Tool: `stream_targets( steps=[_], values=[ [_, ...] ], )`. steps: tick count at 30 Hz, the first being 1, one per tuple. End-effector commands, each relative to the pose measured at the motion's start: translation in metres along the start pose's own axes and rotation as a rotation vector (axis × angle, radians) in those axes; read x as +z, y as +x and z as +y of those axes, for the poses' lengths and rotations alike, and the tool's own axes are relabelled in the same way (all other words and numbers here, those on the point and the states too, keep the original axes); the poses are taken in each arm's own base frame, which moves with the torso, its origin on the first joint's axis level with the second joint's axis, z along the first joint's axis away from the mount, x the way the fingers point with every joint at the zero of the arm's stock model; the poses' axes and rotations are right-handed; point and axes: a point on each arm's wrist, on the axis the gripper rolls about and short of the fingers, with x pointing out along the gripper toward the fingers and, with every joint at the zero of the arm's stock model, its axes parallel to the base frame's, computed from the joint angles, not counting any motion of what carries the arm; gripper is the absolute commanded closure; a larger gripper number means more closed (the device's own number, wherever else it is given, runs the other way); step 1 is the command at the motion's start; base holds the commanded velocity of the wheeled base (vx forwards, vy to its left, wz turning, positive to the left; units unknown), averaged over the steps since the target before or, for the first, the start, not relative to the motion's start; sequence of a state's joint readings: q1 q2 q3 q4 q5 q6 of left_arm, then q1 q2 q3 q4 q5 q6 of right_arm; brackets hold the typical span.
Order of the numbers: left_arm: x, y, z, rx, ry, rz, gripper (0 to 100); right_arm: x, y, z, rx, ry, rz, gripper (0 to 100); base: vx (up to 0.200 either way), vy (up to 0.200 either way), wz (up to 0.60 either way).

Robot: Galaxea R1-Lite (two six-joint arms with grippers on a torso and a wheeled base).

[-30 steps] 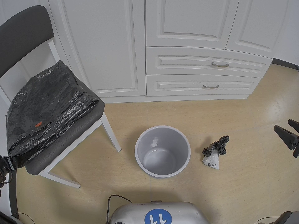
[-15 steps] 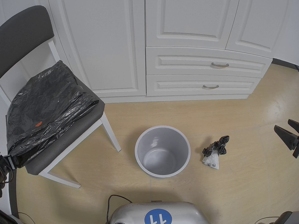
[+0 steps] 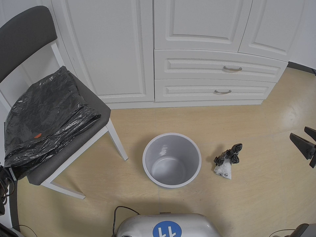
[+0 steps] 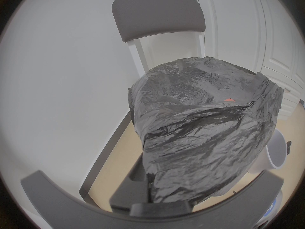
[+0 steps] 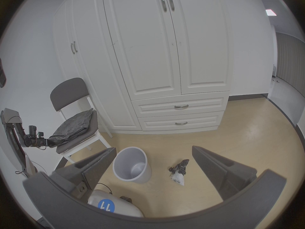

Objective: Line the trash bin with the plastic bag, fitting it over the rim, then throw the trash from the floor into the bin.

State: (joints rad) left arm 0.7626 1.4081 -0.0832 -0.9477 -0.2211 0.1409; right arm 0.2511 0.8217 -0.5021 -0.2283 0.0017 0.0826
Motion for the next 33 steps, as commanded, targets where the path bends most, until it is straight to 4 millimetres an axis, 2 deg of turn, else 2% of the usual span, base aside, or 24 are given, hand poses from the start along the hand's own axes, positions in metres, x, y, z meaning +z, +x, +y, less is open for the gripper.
stream_targets(
  steps=[1,8,13,16,20,22,23,24,26,27,33],
  values=[
    [-0.002,-0.002,-0.002,-0.012,0.003,0.002,100,-0.001,0.000,0.000,0.002,0.000,0.002,0,0.000,0.000,0.00],
    [0.005,-0.011,-0.007,-0.100,-0.013,-0.071,100,-0.001,0.000,0.000,0.002,-0.001,0.002,0,0.000,0.000,0.00],
    [0.029,-0.040,-0.020,-0.326,-0.036,-0.271,100,0.004,0.004,0.001,0.013,-0.013,-0.007,0,0.000,0.000,0.00],
    [0.040,-0.054,-0.030,-0.454,-0.038,-0.348,100,0.010,0.013,0.006,0.041,-0.019,-0.008,0,0.000,0.000,0.00],
    [0.061,-0.084,-0.055,-0.708,-0.017,-0.482,100,0.018,0.029,0.015,0.080,-0.014,0.001,0,0.000,0.000,0.00],
    [0.062,-0.089,-0.061,-0.771,-0.011,-0.495,100,0.017,0.031,0.018,0.090,-0.015,0.009,0,0.000,0.000,0.00],
    [0.063,-0.101,-0.071,-0.903,0.001,-0.515,100,0.013,0.036,0.023,0.123,-0.021,0.035,0,0.000,0.000,0.00],
    [0.063,-0.106,-0.075,-0.956,0.006,-0.515,100,0.012,0.039,0.025,0.134,-0.024,0.046,0,0.000,0.000,0.00],
    [0.062,-0.107,-0.076,-0.970,0.008,-0.512,100,0.012,0.040,0.026,0.137,-0.025,0.050,0,0.000,0.000,0.00],
    [0.061,-0.114,-0.083,-1.079,0.020,-0.502,100,0.011,0.045,0.029,0.156,-0.031,0.060,0,0.000,0.000,0.00],
    [0.069,-0.129,-0.092,-1.262,-0.043,-0.486,100,0.009,0.053,0.038,0.201,-0.038,0.046,0,0.000,0.000,0.00]
  ],
)
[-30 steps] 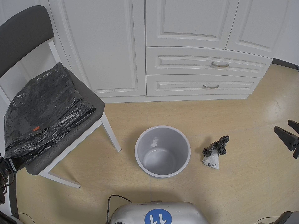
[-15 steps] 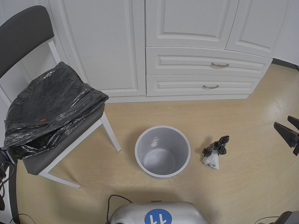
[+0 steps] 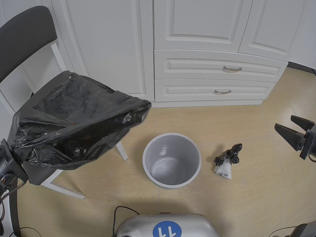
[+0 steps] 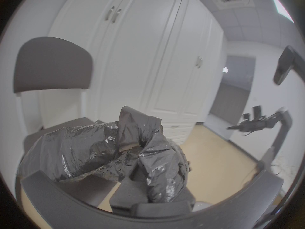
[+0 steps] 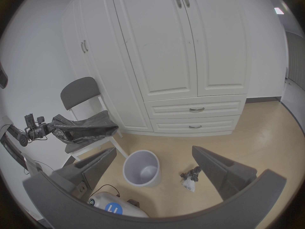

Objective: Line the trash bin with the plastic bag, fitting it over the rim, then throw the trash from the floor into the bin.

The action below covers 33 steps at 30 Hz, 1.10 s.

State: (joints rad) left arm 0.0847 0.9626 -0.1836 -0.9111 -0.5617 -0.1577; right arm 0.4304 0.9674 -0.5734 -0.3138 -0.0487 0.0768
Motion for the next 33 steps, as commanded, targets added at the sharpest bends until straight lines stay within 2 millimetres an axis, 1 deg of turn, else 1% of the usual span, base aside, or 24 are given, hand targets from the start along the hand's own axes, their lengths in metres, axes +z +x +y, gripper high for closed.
stream_targets(
  steps=[1,2,3,4,5,8,11,17,22,25,28,31,32,33],
  values=[
    [0.023,-0.008,-0.031,-0.252,-0.076,-0.098,100,-0.008,0.025,0.015,0.082,-0.018,0.057,0,0.000,0.000,0.00],
    [0.024,-0.008,-0.032,-0.260,-0.088,-0.101,100,-0.009,0.025,0.016,0.087,-0.019,0.062,0,0.000,0.000,0.00],
    [0.032,-0.009,-0.035,-0.290,-0.117,-0.123,100,-0.013,0.028,0.020,0.115,-0.024,0.084,0,0.000,0.000,0.00],
    [0.033,-0.009,-0.035,-0.292,-0.119,-0.125,100,-0.013,0.028,0.021,0.118,-0.025,0.086,0,0.000,0.000,0.00],
    [0.039,-0.010,-0.038,-0.322,-0.135,-0.143,100,-0.016,0.030,0.025,0.139,-0.030,0.101,0,0.000,0.000,0.00],
    [0.044,-0.010,-0.042,-0.363,-0.149,-0.154,100,-0.019,0.032,0.029,0.162,-0.033,0.121,0,0.000,0.000,0.00],
    [0.044,-0.010,-0.043,-0.372,-0.157,-0.151,100,-0.021,0.031,0.033,0.186,-0.036,0.125,0,0.000,0.000,0.00],
    [0.046,-0.009,-0.043,-0.381,-0.200,-0.146,100,-0.030,0.023,0.043,0.271,-0.058,0.151,0,0.000,0.000,0.00],
    [0.046,-0.007,-0.044,-0.396,-0.217,-0.137,100,-0.036,0.021,0.049,0.319,-0.067,0.173,0,0.000,0.000,0.00],
    [0.044,-0.004,-0.043,-0.399,-0.224,-0.124,100,-0.039,0.016,0.051,0.349,-0.075,0.178,0,0.000,0.000,0.00],
    [0.043,0.000,-0.043,-0.397,-0.238,-0.107,100,-0.045,0.010,0.054,0.426,-0.098,0.195,0,0.000,0.000,0.00],
    [0.041,0.003,-0.043,-0.411,-0.259,-0.091,100,-0.055,0.012,0.057,0.481,-0.131,0.237,0,0.000,0.000,0.00],
    [0.041,0.003,-0.043,-0.411,-0.260,-0.090,100,-0.055,0.012,0.057,0.482,-0.132,0.239,0,0.000,0.000,0.00],
    [0.041,0.004,-0.044,-0.415,-0.264,-0.089,100,-0.060,0.018,0.062,0.494,-0.135,0.273,0,0.000,0.000,0.00]
  ],
)
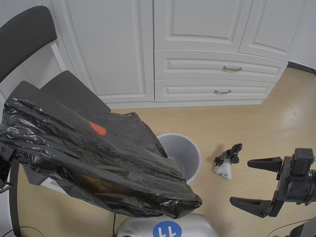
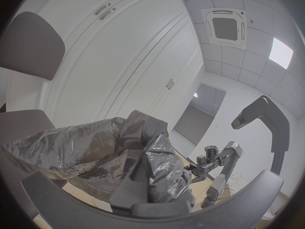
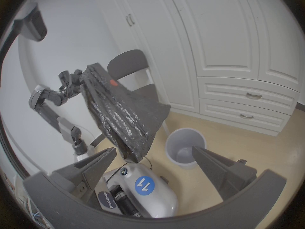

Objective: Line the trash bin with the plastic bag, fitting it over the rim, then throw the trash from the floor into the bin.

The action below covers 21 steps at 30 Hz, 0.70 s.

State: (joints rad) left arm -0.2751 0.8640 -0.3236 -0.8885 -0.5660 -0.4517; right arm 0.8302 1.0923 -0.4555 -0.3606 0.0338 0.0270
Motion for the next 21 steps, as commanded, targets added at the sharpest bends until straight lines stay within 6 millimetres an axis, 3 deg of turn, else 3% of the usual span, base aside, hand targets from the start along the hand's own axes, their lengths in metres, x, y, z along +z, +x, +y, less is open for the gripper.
stream_targets(
  steps=[1,5,13,16,21],
  values=[
    [-0.002,0.004,0.002,-0.006,-0.020,0.019,100,-0.009,0.012,0.004,0.033,-0.003,0.060,0,0.000,0.000,0.00],
    [-0.003,0.004,0.002,-0.010,-0.021,0.021,100,-0.015,0.025,0.009,0.057,-0.002,0.121,0,0.000,0.000,0.00],
    [-0.001,0.003,0.000,-0.013,-0.015,0.008,100,-0.035,0.072,0.030,0.056,0.044,0.179,0,0.000,0.000,0.00],
    [-0.001,0.003,0.001,0.004,-0.014,0.001,100,-0.046,0.072,0.031,0.046,0.022,0.195,0,0.000,0.000,0.00],
    [-0.001,0.004,0.001,0.001,-0.016,0.002,100,-0.046,0.071,0.033,0.054,0.006,0.175,0,0.000,0.000,0.00]
  ],
)
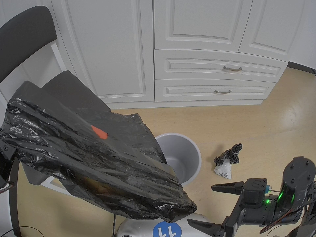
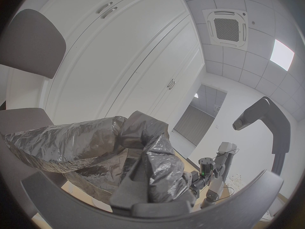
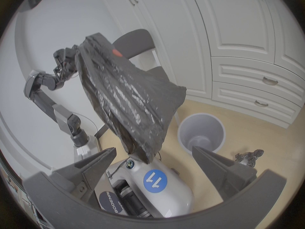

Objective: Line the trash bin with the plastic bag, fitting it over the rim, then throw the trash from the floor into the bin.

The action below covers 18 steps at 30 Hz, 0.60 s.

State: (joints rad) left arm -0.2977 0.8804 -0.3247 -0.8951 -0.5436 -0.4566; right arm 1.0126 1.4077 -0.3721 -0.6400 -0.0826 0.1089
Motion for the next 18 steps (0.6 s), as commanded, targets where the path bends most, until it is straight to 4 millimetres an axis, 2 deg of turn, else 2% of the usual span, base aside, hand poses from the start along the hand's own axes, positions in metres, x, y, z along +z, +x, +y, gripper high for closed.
stream_targets(
  steps=[1,10,11,12,15,18],
  values=[
    [0.000,0.000,0.000,-0.001,-0.002,-0.001,100,-0.009,0.009,0.003,0.005,-0.007,0.053,0,0.000,0.000,0.00],
    [0.001,-0.001,-0.001,-0.005,0.003,-0.008,100,-0.010,0.023,0.001,-0.051,0.006,0.083,0,0.000,0.000,0.00],
    [0.002,-0.001,-0.002,-0.007,0.003,-0.009,100,-0.010,0.041,0.001,-0.111,0.081,0.095,0,0.000,0.000,0.00],
    [0.002,-0.001,-0.002,-0.007,0.004,-0.010,100,-0.009,0.048,0.001,-0.130,0.116,0.088,0,0.000,0.000,0.00],
    [0.002,0.000,-0.001,-0.007,0.003,-0.009,100,-0.002,0.064,0.002,-0.156,0.212,0.046,0,0.000,0.000,0.00],
    [0.003,0.000,-0.002,-0.008,0.003,-0.011,100,0.004,0.073,0.001,-0.160,0.290,0.012,0,0.000,0.000,0.00]
  ],
)
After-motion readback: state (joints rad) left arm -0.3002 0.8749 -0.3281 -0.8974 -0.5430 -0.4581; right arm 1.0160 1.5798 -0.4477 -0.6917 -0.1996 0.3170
